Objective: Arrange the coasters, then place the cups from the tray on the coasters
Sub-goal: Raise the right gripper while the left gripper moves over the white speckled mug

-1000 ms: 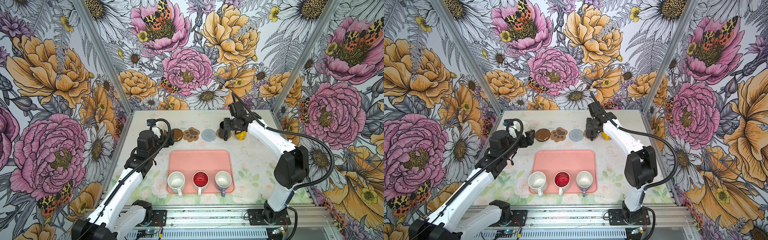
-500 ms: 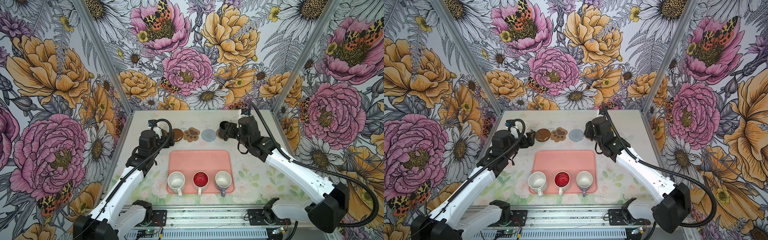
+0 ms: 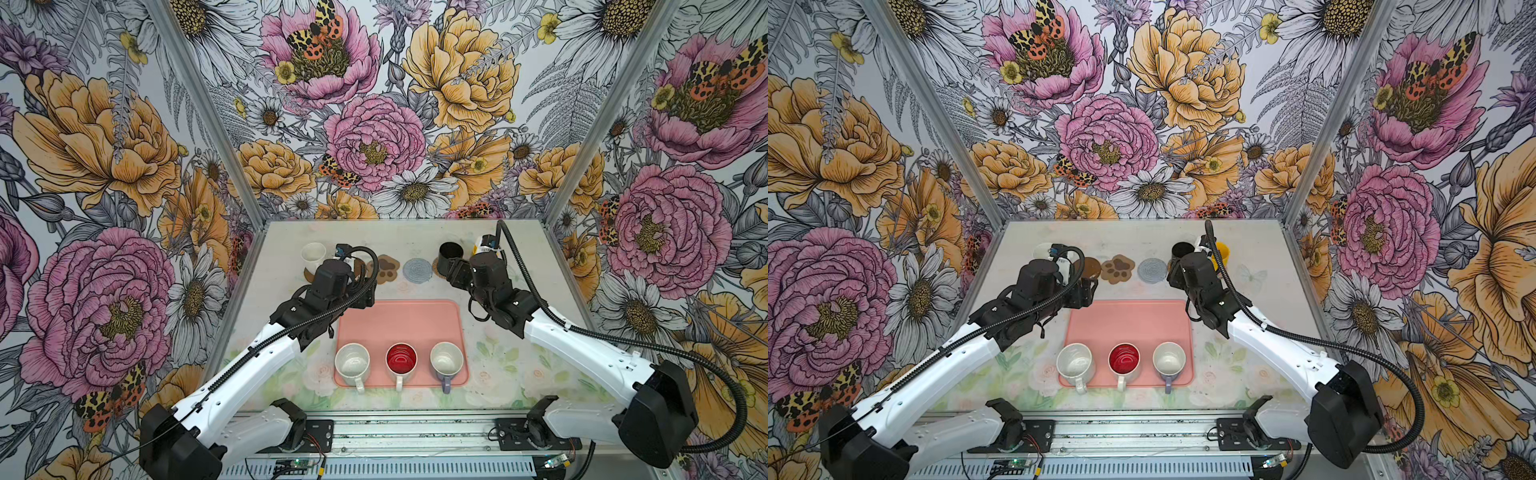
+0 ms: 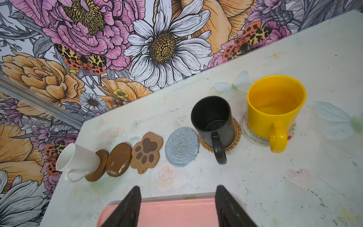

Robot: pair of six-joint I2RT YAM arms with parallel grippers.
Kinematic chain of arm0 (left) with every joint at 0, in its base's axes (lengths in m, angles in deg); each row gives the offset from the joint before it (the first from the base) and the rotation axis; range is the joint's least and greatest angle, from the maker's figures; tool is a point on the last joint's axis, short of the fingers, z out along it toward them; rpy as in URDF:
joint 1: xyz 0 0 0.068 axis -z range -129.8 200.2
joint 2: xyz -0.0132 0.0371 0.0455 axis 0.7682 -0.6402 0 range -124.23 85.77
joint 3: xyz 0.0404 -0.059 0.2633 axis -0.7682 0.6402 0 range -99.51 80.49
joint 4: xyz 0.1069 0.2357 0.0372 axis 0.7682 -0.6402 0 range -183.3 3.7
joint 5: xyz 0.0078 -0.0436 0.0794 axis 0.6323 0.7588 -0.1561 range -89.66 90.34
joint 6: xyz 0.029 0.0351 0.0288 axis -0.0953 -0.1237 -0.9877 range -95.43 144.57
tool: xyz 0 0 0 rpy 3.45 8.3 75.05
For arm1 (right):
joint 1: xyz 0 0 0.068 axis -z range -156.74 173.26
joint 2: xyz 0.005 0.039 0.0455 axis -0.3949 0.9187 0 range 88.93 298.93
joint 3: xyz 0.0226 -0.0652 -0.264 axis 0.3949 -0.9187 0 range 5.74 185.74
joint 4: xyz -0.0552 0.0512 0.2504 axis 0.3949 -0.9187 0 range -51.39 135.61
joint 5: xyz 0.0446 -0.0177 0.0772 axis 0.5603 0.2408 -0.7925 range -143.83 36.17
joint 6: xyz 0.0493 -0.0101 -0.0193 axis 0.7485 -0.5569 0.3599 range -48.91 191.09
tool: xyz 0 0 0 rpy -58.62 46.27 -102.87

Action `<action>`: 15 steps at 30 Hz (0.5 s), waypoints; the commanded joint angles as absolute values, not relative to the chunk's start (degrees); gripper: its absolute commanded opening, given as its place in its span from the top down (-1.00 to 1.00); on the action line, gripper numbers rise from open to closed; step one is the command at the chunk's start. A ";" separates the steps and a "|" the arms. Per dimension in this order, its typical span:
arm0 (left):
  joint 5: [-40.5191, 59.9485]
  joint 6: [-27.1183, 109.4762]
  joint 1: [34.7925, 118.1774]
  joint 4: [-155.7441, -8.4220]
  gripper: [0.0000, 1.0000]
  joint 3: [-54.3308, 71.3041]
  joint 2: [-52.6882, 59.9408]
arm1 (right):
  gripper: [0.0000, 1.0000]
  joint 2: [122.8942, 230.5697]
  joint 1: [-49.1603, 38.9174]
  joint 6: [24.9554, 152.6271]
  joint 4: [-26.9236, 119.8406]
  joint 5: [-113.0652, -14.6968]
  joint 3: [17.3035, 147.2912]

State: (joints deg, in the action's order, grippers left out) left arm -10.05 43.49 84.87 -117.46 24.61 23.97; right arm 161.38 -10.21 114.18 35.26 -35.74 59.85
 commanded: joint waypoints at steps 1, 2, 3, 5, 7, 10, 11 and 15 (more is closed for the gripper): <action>-18.13 47.51 88.51 -127.70 -0.60 21.43 26.06 | -0.25 161.60 -10.50 114.29 39.08 -33.66 58.22; -18.83 48.54 89.57 -129.87 -0.59 20.96 26.62 | -0.26 161.97 -10.36 114.23 39.26 -33.61 57.99; -19.28 50.03 90.49 -132.06 -0.59 20.68 27.23 | -0.26 162.34 -10.18 114.16 39.44 -33.76 57.94; -20.08 53.60 91.99 -136.37 -0.56 20.29 28.07 | -0.26 162.67 -9.97 113.92 40.03 -34.20 57.58; -20.60 57.02 93.49 -139.70 -0.53 20.57 29.17 | -0.28 162.93 -9.66 113.98 41.33 -34.93 56.79; -20.75 61.10 95.69 -142.20 -0.49 21.77 30.71 | -0.28 162.98 -8.57 114.70 44.77 -37.57 54.78; -20.67 62.33 96.40 -142.92 -0.48 22.14 31.08 | -0.28 163.01 -8.03 115.21 46.05 -38.71 53.95; -20.09 65.90 98.66 -146.90 -0.42 22.64 31.05 | -0.28 162.76 -6.98 116.26 49.73 -42.16 52.22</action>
State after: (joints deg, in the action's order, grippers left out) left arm -18.68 60.84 97.42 -141.68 21.68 30.66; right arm 162.62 -7.52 115.06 44.46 -39.15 52.92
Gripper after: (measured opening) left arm 0.717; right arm 0.640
